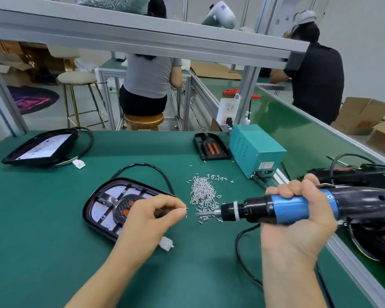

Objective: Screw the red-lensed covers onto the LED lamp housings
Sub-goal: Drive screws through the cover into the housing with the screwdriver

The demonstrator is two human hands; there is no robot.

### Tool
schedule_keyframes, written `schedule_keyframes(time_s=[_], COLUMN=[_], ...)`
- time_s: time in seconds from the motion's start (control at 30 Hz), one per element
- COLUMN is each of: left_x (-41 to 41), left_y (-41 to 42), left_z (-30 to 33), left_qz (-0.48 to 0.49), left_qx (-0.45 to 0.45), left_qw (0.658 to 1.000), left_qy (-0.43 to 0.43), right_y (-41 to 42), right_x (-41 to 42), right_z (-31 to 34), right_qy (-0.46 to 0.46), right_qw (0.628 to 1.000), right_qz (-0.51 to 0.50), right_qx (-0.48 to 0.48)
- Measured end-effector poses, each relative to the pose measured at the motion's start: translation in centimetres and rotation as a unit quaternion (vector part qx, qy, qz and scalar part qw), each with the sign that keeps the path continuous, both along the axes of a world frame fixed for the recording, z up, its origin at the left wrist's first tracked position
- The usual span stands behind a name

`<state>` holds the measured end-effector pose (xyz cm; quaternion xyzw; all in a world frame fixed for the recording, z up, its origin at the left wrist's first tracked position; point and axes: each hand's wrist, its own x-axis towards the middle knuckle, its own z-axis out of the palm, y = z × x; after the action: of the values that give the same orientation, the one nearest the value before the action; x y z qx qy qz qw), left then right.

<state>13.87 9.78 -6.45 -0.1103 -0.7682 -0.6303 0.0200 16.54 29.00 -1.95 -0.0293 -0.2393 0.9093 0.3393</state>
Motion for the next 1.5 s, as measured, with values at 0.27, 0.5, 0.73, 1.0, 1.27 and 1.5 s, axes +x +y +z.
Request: schedule_keyframes(time_s=[0.27, 0.5, 0.73, 1.0, 1.27, 1.5], left_x=[2.5, 3.2, 3.5, 3.9, 4.0, 4.1], left_y=[-1.8, -3.0, -3.8, -4.0, -4.3, -4.0], left_z=[0.2, 0.1, -0.3, -0.2, -0.5, -0.5], left_qz=[0.014, 0.019, 0.029, 0.026, 0.029, 0.031], left_qx=[0.148, 0.166, 0.167, 0.209, 0.215, 0.240], left_qw=[0.989, 0.985, 0.985, 0.977, 0.975, 0.969], left_qy=[-0.021, -0.032, -0.033, -0.039, -0.055, -0.056], right_y=[-2.7, -3.9, -4.8, -5.3, -5.6, -5.5], right_x=[0.0, 0.0, -0.1, -0.2, -0.2, -0.3], right_z=[1.2, 1.9, 1.9, 1.9, 2.0, 2.0], right_qy=[0.009, 0.009, 0.015, 0.017, 0.019, 0.013], right_qw=[0.998, 0.998, 0.996, 0.995, 0.995, 0.995], right_qz=[0.058, 0.068, 0.084, 0.096, 0.100, 0.101], right_qx=[-0.008, -0.001, 0.010, 0.007, 0.010, 0.009])
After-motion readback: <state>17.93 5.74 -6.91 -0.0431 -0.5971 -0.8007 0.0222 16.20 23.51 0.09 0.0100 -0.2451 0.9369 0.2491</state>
